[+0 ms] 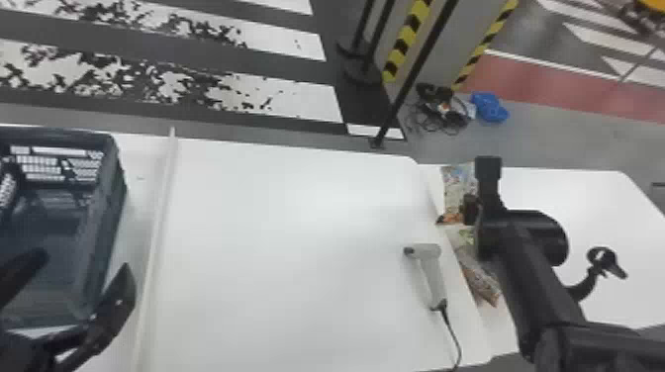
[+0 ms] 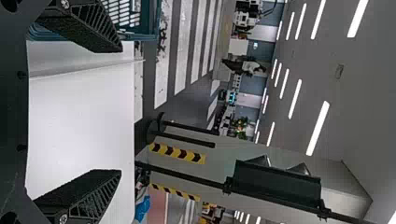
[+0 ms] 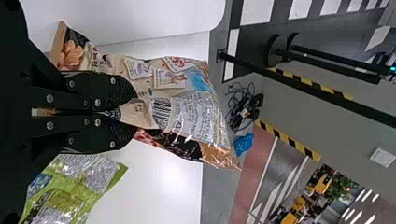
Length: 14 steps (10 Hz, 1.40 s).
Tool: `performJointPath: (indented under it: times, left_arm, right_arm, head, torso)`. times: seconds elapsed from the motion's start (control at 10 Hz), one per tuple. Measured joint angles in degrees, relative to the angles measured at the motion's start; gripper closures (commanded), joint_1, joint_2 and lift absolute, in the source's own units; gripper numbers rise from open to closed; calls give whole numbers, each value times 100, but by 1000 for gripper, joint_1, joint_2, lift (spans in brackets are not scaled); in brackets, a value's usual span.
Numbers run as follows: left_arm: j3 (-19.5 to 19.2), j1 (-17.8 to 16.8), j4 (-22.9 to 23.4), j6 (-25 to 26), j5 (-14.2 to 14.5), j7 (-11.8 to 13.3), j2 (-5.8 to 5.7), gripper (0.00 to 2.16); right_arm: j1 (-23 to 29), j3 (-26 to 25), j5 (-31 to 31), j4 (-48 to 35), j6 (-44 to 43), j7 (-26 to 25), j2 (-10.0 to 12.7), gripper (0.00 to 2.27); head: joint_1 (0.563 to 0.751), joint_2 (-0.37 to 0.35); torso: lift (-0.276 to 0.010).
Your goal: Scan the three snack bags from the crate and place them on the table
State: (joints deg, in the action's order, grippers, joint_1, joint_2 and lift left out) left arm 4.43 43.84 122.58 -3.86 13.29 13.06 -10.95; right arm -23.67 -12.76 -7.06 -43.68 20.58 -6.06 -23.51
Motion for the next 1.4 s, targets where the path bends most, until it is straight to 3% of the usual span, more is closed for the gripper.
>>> performJointPath:
  times: [0.1, 0.2, 0.3, 0.6, 0.9, 1.0, 1.3, 1.4]
  left_arm:
    - [16, 2, -16, -27, 6, 4, -15, 70]
    - [39, 2, -17, -37, 7, 10, -20, 70]
    - [72, -11, -4, -39, 7, 31, -21, 70]
    - [154, -59, 28, 36, -16, 39, -10, 70]
    - [208, -59, 72, 110, -61, -31, 16, 70]
    - [232, -53, 95, 129, -90, -47, 21, 70]
    - [228, -42, 120, 136, -107, -116, 32, 70]
    - [226, -42, 121, 136, -117, -129, 47, 70]
  right_arm:
    - [-16, -134, 64, 41, 149, -261, -58, 1642]
    - [-9, -185, 109, 72, 296, -425, -107, 367]
    - [52, -211, 175, 83, 394, -427, -161, -2]
    - [474, -252, 795, -508, 1269, -359, -268, 46]
    - [1650, -458, 1588, -2509, 2628, -347, -199, 63]
    - [2242, -648, 1900, -3475, 2976, -291, -72, 63]
    - [4061, -1034, 2393, -6420, 3131, 92, 840, 66]
    - [4606, -999, 2537, -7145, 2695, 183, 1124, 70]
  head:
    - [695, -350]
    - [695, -350]
    - [695, -350]
    - [695, -350]
    - [695, -350]
    - [695, -350]
    - [695, -350]
    - [695, -350]
  torso:
    - [-36]
    - [-36]
    - [-36]
    - [-36]
    - [-36]
    - [-36]
    - [-36]
    - [-36]
